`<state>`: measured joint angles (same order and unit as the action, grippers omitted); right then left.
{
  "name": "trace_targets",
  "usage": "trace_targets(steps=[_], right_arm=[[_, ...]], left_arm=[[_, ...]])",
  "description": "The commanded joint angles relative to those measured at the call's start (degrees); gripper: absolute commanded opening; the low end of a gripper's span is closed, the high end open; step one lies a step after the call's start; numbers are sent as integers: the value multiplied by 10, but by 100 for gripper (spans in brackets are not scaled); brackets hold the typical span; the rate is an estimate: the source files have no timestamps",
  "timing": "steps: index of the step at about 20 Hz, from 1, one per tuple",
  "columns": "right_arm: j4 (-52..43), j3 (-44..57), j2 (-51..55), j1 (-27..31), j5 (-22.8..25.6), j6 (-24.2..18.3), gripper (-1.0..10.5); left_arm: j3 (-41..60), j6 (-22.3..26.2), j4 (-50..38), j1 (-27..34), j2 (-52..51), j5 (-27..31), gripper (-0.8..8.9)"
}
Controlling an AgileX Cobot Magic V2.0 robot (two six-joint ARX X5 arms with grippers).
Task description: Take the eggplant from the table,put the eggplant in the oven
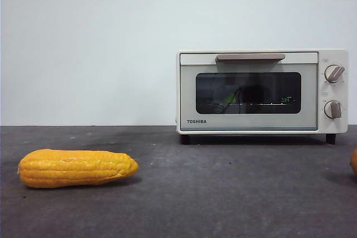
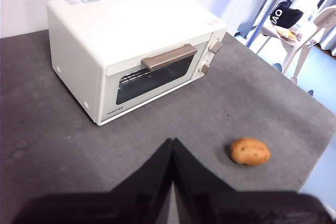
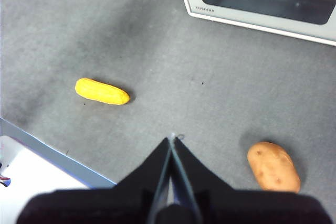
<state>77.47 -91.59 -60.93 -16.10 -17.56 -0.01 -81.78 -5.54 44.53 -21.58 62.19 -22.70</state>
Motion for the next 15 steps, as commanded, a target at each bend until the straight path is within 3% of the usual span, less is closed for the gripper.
trace_targets(steps=[1,6,9,13,15], right_arm=[[10,-1,-15,0,1,-2,0],[10,-1,-55,0,1,-2,0],[10,-1,-81,0,1,-2,0],[-2,-1,-109,0,3,-2,0],[-10,-1,-120,0,5,-2,0]], left_arm=[[-2,-4,-3,-2,0,-2,-4],[-2,14,-21,-2,0,2,-4],[-2,80,-62,-3,0,2,-4],[-2,194,-70,28,-27,47,-4],[-1,207,-73,52,-47,47,-4]])
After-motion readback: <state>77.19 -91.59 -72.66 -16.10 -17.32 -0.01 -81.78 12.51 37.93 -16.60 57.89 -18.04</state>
